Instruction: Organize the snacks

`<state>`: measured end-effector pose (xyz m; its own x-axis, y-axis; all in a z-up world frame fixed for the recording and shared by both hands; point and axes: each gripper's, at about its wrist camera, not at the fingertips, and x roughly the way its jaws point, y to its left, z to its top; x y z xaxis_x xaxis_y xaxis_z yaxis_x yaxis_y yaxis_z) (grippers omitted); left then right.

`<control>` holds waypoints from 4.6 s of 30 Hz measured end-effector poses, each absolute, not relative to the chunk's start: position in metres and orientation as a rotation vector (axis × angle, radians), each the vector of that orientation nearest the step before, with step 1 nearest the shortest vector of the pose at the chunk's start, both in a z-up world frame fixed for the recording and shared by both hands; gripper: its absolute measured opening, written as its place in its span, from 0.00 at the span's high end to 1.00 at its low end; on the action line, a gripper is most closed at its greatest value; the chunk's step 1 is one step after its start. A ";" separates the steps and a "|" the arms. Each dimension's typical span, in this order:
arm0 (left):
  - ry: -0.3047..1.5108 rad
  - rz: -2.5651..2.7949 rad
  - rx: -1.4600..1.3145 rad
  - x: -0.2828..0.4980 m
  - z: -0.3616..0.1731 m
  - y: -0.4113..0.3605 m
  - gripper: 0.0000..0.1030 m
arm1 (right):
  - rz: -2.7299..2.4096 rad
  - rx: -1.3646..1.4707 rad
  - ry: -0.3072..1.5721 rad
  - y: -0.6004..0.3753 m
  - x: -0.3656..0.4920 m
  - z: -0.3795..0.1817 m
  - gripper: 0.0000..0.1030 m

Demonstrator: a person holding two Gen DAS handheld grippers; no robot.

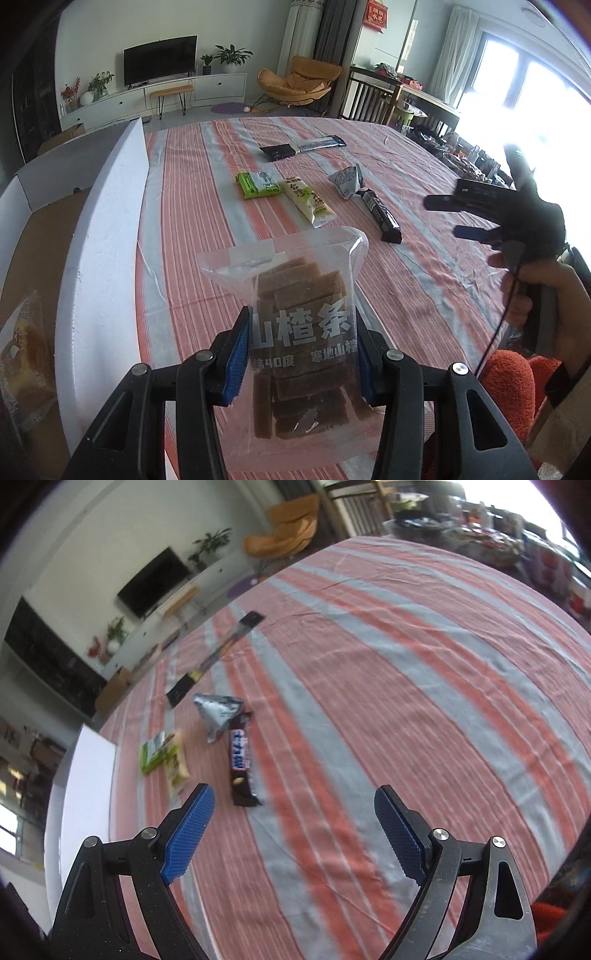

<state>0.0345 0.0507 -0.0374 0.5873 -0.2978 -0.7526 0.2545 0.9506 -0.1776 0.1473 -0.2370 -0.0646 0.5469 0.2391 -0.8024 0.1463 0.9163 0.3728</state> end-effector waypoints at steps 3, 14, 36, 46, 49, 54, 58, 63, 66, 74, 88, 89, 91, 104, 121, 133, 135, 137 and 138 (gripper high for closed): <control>0.854 -0.334 -0.054 0.027 -0.020 0.050 0.54 | 0.033 0.312 1.076 -0.208 0.185 -0.079 0.15; 0.745 -0.248 -0.056 -0.002 0.036 0.100 0.54 | 0.082 0.335 1.141 -0.200 0.189 -0.095 0.82; 0.751 0.329 -0.145 -0.037 0.027 0.315 0.48 | 0.951 0.374 1.054 0.106 0.063 0.034 0.74; 0.708 0.286 -0.213 -0.030 0.004 0.286 0.15 | 0.459 0.088 0.945 0.005 0.077 -0.033 0.35; 0.684 0.113 -0.204 -0.022 0.016 0.237 0.14 | 0.202 0.045 0.925 -0.062 0.087 -0.063 0.35; 0.718 -0.250 -0.128 0.002 0.020 0.126 0.02 | -0.049 0.051 0.910 -0.142 0.088 -0.093 0.35; 0.834 -0.380 -0.135 0.035 -0.009 0.063 0.02 | -0.140 0.060 0.870 -0.169 0.078 -0.104 0.35; 0.909 -0.264 -0.093 0.081 -0.057 0.029 0.02 | -0.178 0.167 0.884 -0.190 0.073 -0.104 0.35; 0.939 -0.187 -0.073 0.100 -0.085 0.024 0.02 | -0.193 0.190 0.882 -0.193 0.074 -0.107 0.35; 0.974 -0.095 0.012 0.119 -0.125 0.024 0.02 | -0.205 0.115 0.902 -0.181 0.074 -0.111 0.24; 0.947 -0.095 0.045 0.118 -0.126 0.023 0.00 | -0.199 0.105 0.907 -0.180 0.073 -0.112 0.16; 0.947 -0.095 0.045 0.118 -0.126 0.023 0.00 | -0.199 0.106 0.907 -0.180 0.073 -0.112 0.16; 0.947 -0.095 0.045 0.118 -0.126 0.023 0.00 | -0.199 0.105 0.906 -0.180 0.073 -0.112 0.16; 0.947 -0.095 0.045 0.118 -0.126 0.023 0.00 | -0.199 0.106 0.907 -0.180 0.074 -0.112 0.16; 0.947 -0.095 0.045 0.118 -0.126 0.023 0.00 | -0.199 0.106 0.907 -0.180 0.074 -0.112 0.16; 0.947 -0.095 0.045 0.118 -0.127 0.023 0.00 | -0.199 0.106 0.907 -0.180 0.074 -0.112 0.16; 0.947 -0.095 0.045 0.118 -0.126 0.023 0.00 | -0.199 0.106 0.907 -0.180 0.074 -0.112 0.16; 0.947 -0.095 0.045 0.118 -0.126 0.023 0.00 | -0.199 0.106 0.907 -0.180 0.074 -0.112 0.16; 0.947 -0.095 0.045 0.118 -0.126 0.023 0.00 | -0.199 0.106 0.907 -0.180 0.074 -0.112 0.16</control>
<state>0.1180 0.0227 -0.1265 0.5806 -0.0617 -0.8119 0.1011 0.9949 -0.0033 0.0738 -0.1798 -0.1117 0.5997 -0.1264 -0.7902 0.2154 0.9765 0.0072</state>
